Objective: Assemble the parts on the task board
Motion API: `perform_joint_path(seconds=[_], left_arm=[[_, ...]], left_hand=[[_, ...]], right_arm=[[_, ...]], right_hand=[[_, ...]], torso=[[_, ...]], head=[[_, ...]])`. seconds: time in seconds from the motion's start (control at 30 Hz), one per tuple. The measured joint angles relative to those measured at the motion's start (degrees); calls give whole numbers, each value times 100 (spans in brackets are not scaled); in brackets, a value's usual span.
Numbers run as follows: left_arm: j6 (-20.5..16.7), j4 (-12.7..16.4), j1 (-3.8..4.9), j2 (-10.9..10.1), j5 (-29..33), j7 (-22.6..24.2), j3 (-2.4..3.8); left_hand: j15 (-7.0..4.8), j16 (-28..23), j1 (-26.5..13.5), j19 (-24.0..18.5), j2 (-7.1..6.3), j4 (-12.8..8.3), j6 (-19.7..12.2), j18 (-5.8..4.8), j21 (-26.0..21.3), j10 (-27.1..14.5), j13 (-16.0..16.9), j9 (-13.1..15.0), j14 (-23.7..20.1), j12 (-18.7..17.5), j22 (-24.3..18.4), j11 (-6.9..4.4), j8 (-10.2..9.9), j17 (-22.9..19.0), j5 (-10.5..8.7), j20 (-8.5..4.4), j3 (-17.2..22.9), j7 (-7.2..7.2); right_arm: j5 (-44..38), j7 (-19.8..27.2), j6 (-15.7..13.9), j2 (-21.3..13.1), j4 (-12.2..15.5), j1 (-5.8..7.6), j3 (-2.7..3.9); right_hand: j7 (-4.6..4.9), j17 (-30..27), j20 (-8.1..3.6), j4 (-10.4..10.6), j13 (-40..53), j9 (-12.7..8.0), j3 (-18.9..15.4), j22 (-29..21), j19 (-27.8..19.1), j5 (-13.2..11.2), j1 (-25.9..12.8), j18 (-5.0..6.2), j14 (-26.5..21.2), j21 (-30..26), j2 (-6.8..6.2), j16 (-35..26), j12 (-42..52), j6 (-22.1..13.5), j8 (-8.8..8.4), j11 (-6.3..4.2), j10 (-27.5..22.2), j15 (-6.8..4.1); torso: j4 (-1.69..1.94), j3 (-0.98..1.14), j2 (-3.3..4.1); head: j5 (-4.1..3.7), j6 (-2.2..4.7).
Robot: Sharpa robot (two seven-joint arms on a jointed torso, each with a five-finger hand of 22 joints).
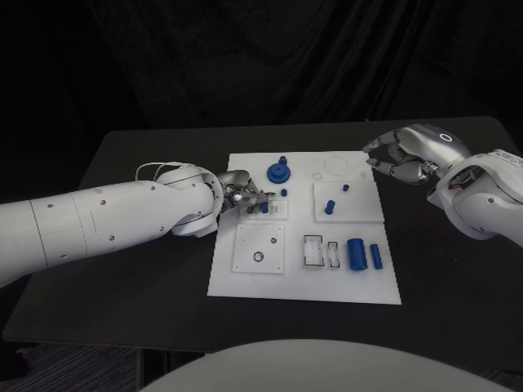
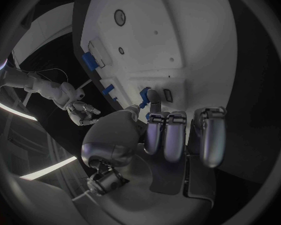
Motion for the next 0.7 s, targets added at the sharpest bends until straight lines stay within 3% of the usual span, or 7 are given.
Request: perform_joint_path(seconds=[0.13, 0.47, 0.7], left_arm=[[5, 0, 0, 0, 0, -4, 1], [10, 4, 0, -3, 0, -5, 1], [-172, 148, -33, -136, 0, 87, -28]], left_hand=[[-19, 0, 244, 0, -78, 0, -21, 0, -18, 0, 0, 0, 19, 0, 0, 0, 22, 0, 177, 0, 0, -21], [-19, 0, 433, -21, -139, -17, -41, 0, -38, 0, 0, 0, 19, 0, 0, 0, 23, 0, 191, -21, 17, -41], [-19, 0, 455, -1, -162, 13, -42, -1, -38, 0, 0, -1, 19, 0, 0, 0, 55, 0, -115, -42, -35, -39]], right_arm=[[6, -4, 11, -4, 0, 0, 0], [16, -9, 31, -4, 3, -1, 2], [18, -10, 36, -32, 13, -1, 1]], right_hand=[[0, 0, 0, 0, 0, 0, 0, 0, 0, 24, 0, 0, 0, -36, 0, -29, 0, 0, 0, 0, 0, 0], [0, 0, 0, 0, 0, -4, 0, -1, 0, 24, 0, 0, 0, -36, 0, -51, 0, 0, 0, 0, 0, 0], [0, 0, 0, 0, 0, -4, 0, -1, 0, 24, 0, 0, 0, -64, 0, -51, 0, 0, 0, 0, 0, 0]], torso=[[0, 0, -1], [3, 0, -2], [3, -1, -2]], head=[[1, 0], [6, 0], [54, 0]])
